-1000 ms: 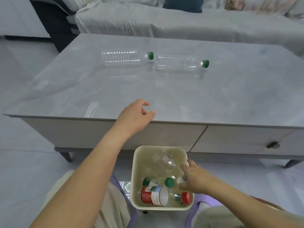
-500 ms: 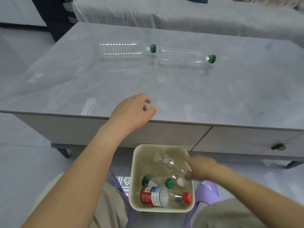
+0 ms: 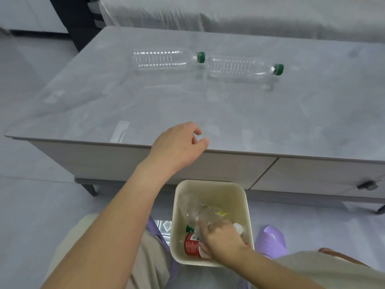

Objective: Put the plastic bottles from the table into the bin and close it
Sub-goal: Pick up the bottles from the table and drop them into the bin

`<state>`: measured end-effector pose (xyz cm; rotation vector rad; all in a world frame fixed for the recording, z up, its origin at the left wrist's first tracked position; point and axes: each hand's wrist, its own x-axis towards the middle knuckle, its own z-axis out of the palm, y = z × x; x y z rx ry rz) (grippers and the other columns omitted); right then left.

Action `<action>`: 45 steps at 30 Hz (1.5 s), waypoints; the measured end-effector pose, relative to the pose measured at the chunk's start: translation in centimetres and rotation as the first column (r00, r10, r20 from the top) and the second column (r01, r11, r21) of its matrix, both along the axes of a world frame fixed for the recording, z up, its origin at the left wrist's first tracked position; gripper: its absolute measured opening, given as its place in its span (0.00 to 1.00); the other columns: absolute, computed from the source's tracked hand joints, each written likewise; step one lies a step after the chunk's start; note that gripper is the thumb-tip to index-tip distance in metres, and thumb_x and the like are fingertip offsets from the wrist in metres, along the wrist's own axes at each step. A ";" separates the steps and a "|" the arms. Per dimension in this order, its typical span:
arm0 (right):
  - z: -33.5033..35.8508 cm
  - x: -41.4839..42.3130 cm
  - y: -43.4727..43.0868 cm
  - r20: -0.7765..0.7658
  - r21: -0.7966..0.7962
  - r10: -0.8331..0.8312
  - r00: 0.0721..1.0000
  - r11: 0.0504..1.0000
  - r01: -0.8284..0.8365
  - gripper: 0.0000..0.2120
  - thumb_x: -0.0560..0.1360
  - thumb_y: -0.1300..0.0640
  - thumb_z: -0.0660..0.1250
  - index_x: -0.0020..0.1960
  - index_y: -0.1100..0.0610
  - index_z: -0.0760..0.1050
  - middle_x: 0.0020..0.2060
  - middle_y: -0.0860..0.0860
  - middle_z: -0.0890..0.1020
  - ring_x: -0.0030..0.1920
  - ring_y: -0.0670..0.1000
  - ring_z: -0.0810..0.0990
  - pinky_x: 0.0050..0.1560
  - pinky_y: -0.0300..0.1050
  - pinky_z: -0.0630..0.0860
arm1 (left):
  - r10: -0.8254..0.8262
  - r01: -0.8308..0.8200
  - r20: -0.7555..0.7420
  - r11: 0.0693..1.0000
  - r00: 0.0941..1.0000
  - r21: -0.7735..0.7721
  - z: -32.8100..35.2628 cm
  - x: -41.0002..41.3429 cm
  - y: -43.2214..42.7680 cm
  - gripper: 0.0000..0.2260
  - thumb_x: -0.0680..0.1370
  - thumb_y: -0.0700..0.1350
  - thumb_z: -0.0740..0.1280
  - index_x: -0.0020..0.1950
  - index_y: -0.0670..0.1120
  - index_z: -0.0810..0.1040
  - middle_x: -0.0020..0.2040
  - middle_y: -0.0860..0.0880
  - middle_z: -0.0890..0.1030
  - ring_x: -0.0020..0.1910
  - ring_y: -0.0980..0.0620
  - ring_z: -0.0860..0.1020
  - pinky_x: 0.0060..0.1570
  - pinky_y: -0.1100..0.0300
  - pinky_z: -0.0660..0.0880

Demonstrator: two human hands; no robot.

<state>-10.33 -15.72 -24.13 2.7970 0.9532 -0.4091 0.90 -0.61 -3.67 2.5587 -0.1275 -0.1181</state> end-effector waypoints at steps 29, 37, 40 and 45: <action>21.4 36.9 -10.6 0.281 0.138 -0.583 0.762 0.810 0.569 0.47 0.64 0.47 0.77 0.74 0.55 0.54 0.68 0.59 0.68 0.68 0.63 0.66 0.68 0.60 0.62 | 0.163 -0.161 -0.022 0.985 0.986 0.062 -0.6 5.0 2.4 0.17 0.76 0.58 0.61 0.62 0.53 0.73 0.52 0.57 0.80 0.54 0.51 0.77 0.52 0.55 0.72; 23.0 32.0 -9.1 0.226 0.266 -0.585 0.779 0.806 0.528 0.38 0.62 0.44 0.75 0.65 0.55 0.64 0.58 0.60 0.74 0.55 0.63 0.75 0.57 0.56 0.72 | 0.182 -0.182 0.007 0.980 0.983 0.078 -0.7 5.0 2.4 0.17 0.76 0.57 0.61 0.63 0.52 0.73 0.53 0.56 0.81 0.55 0.50 0.77 0.54 0.54 0.72; 24.8 25.2 -8.2 -0.034 0.505 -0.586 0.809 0.689 0.520 0.34 0.63 0.41 0.73 0.63 0.51 0.63 0.51 0.53 0.78 0.45 0.60 0.80 0.48 0.54 0.78 | 0.190 -0.192 0.030 0.980 0.981 0.050 -0.5 4.6 2.2 0.18 0.77 0.56 0.61 0.63 0.51 0.73 0.55 0.55 0.80 0.55 0.49 0.78 0.53 0.54 0.72; 27.8 11.2 -10.9 -0.231 0.521 -0.486 0.843 0.670 0.529 0.32 0.59 0.29 0.66 0.58 0.42 0.69 0.45 0.44 0.81 0.40 0.44 0.82 0.43 0.44 0.77 | 0.122 -0.121 0.115 0.993 0.986 -0.014 -0.8 2.1 1.1 0.16 0.77 0.53 0.61 0.62 0.50 0.74 0.51 0.55 0.80 0.49 0.49 0.79 0.50 0.55 0.74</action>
